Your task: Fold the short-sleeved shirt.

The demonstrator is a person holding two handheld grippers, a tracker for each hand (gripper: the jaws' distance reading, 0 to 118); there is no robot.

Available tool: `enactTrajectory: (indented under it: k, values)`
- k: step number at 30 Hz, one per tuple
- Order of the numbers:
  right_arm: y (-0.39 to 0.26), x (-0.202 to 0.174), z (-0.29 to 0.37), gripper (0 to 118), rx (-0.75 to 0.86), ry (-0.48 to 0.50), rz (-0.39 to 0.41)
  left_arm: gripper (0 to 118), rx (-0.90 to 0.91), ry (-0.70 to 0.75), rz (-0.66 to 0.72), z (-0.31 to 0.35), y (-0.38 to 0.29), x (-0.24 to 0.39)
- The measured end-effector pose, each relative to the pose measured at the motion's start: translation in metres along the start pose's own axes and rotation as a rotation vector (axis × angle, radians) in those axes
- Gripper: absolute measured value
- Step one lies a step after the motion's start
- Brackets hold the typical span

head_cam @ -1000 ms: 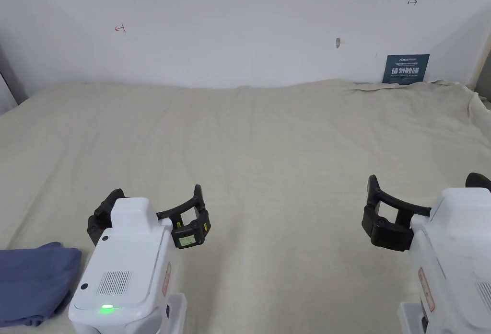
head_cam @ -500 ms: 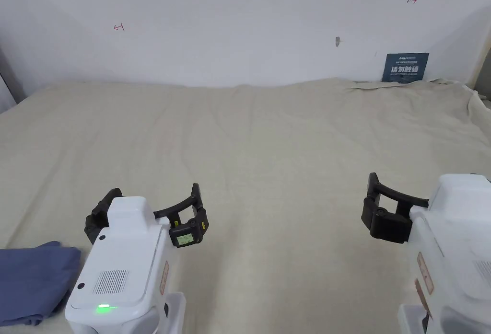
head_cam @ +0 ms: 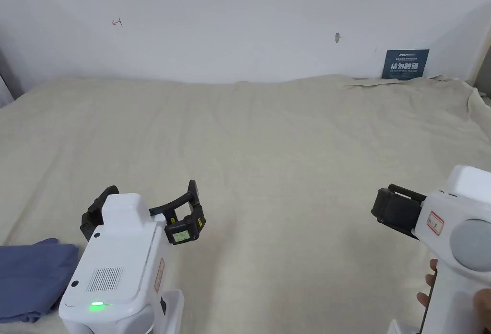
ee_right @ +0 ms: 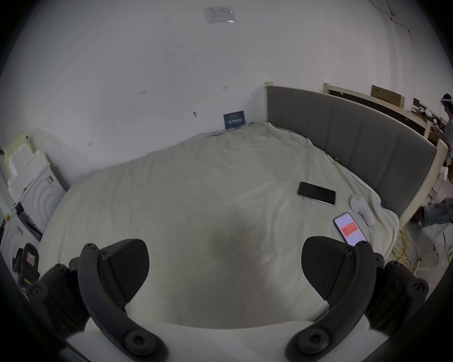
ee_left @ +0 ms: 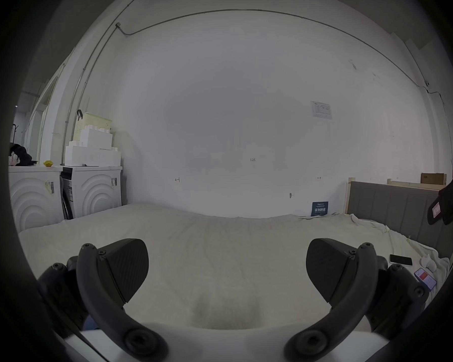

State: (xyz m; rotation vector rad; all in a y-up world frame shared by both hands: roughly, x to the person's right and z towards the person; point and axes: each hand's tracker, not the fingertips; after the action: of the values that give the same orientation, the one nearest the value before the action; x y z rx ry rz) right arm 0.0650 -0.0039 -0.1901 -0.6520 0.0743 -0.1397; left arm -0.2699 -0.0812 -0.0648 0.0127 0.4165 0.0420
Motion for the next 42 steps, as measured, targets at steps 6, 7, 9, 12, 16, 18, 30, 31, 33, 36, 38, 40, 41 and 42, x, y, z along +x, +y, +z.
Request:
enactTrajectory:
  k: [6,7,9,12,16,18,30,31,33,36,38,40,41,42]
  values:
    - [0.001,0.004,0.003,116,0.011,0.018,-0.06,118,0.005,0.0,0.0,0.0,0.002,0.001]
    - [0.001,0.005,0.004,116,0.033,0.028,-0.061,118,0.005,-0.001,-0.002,0.0,0.002,0.002]
    - [0.001,0.004,0.005,116,0.047,0.025,-0.055,118,0.006,-0.005,-0.007,0.0,0.003,0.002]
    - [0.0,0.004,0.005,116,0.084,0.028,-0.029,118,0.009,-0.005,-0.014,0.0,0.003,0.003]
    - [-0.002,0.001,0.006,116,0.104,0.024,0.009,118,0.011,-0.004,-0.012,0.0,0.004,0.002]
    - [-0.002,0.0,0.006,116,0.1,0.023,0.022,118,0.011,-0.003,-0.009,0.0,0.005,0.002]
    - [-0.025,0.007,0.007,116,0.469,0.119,0.126,118,0.018,-0.008,-0.013,0.002,0.007,0.003]
    - [-0.029,0.007,0.007,116,0.512,0.117,0.128,118,0.018,-0.008,-0.012,0.002,0.007,0.003]
    - [-0.036,0.007,0.007,116,0.576,0.115,0.16,118,0.018,-0.007,-0.015,0.001,0.007,0.003]
    - [-0.042,0.004,0.005,116,0.619,0.101,0.191,118,0.02,-0.006,-0.016,0.002,0.007,0.003]
    - [-0.045,0.004,0.004,116,0.653,0.106,0.211,118,0.018,-0.007,-0.016,0.002,0.007,0.003]
    - [-0.048,0.004,0.005,116,0.676,0.111,0.229,118,0.02,-0.008,-0.017,0.003,0.007,0.003]
    - [-0.048,0.003,0.005,116,0.676,0.111,0.23,118,0.021,-0.007,-0.019,0.003,0.007,0.004]
    - [-0.047,0.004,0.005,116,0.674,0.112,0.231,118,0.021,-0.007,-0.021,0.003,0.007,0.004]
